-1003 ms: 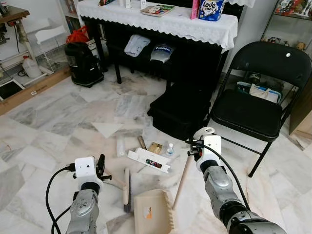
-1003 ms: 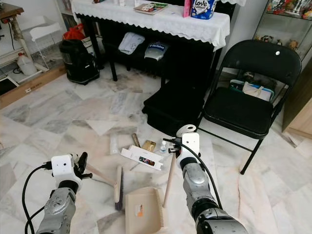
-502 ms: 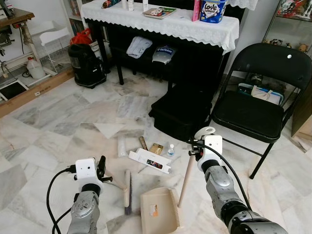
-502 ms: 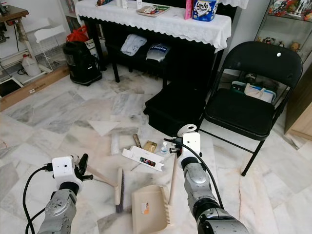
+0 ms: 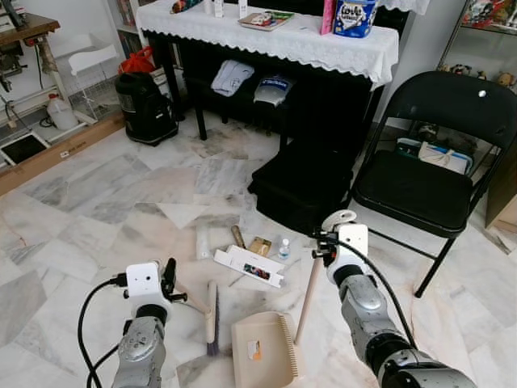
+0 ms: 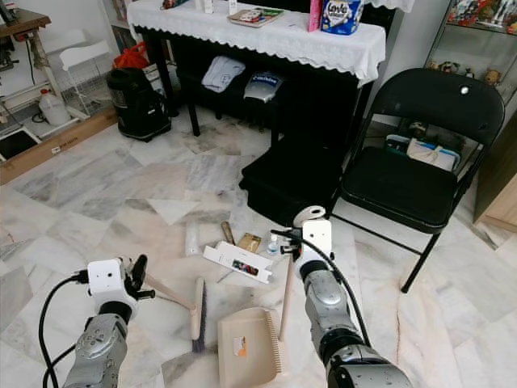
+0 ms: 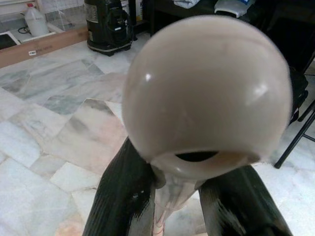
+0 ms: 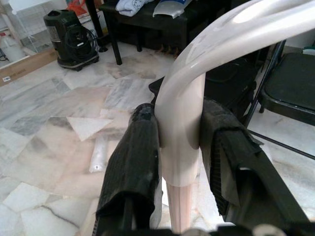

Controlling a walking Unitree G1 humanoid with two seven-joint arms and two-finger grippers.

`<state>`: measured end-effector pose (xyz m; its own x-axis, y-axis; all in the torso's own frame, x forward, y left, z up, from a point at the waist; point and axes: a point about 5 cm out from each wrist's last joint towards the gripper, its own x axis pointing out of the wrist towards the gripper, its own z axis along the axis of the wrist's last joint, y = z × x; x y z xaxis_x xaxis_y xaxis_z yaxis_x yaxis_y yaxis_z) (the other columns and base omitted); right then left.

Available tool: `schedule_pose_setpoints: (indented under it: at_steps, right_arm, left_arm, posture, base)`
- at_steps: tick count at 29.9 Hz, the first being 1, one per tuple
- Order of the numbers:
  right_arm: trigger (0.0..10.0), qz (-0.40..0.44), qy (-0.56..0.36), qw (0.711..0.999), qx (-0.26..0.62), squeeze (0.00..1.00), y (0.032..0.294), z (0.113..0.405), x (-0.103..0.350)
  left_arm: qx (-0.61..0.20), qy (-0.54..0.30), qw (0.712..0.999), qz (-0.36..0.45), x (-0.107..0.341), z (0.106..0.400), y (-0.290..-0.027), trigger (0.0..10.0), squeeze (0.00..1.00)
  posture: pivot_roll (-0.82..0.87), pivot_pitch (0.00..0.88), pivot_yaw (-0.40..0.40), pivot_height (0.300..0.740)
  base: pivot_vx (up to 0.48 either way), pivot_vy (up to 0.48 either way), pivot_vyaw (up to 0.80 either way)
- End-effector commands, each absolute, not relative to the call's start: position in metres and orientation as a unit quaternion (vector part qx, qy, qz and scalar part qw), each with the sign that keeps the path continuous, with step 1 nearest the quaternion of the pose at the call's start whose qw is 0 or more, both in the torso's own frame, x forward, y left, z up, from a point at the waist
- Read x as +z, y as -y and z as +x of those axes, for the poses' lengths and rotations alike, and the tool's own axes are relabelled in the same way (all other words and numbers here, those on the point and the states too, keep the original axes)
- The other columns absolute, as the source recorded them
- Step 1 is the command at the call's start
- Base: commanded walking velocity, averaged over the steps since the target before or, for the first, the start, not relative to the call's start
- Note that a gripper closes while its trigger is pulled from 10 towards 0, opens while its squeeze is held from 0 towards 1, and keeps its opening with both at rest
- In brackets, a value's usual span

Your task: Sweep floor

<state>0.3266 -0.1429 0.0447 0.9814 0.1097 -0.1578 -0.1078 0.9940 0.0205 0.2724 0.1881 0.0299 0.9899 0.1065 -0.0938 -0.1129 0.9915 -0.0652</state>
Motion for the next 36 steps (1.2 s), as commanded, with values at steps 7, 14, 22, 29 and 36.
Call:
schedule_pose_setpoints:
  at_steps: [7, 14, 22, 29, 36]
  right_arm:
    - [10.0, 0.003, -0.062, 0.996, 0.061, 0.00, 0.1395, 0.3284, 0.0495]
    - [10.0, 0.004, -0.063, 0.996, 0.062, 0.00, 0.1392, 0.3279, 0.0490]
    - [10.0, 0.004, -0.063, 0.996, 0.061, 0.00, 0.1388, 0.3277, 0.0487]
    - [10.0, 0.006, -0.062, 0.996, 0.062, 0.00, 0.1383, 0.3276, 0.0489]
    - [10.0, 0.006, -0.062, 0.996, 0.062, 0.00, 0.1385, 0.3276, 0.0488]
  left_arm:
    - [0.045, -0.052, 0.997, -0.027, 0.0273, 0.2715, -0.1870, 10.0, 0.00]
    - [0.046, -0.053, 0.997, -0.026, 0.0268, 0.2712, -0.1869, 10.0, 0.00]
    - [0.048, -0.055, 0.997, -0.029, 0.0255, 0.2705, -0.1874, 10.0, 0.00]
    - [0.048, -0.056, 0.997, -0.032, 0.0251, 0.2706, -0.1875, 10.0, 0.00]
    - [0.048, -0.057, 0.997, -0.032, 0.0249, 0.2708, -0.1872, 10.0, 0.00]
  posture:
    - [-0.02, 0.000, 0.028, 0.740]
    - [-0.02, 0.000, 0.029, 0.740]
    - [-0.02, 0.000, 0.028, 0.740]
    - [-0.01, 0.000, 0.029, 0.740]
    - [-0.02, 0.000, 0.030, 0.740]
  base:
    - [0.000, 0.000, 0.00]
    - [0.000, 0.000, 0.00]
    - [0.000, 0.000, 0.00]
    - [0.000, 0.000, 0.00]
    - [0.000, 0.069, 0.00]
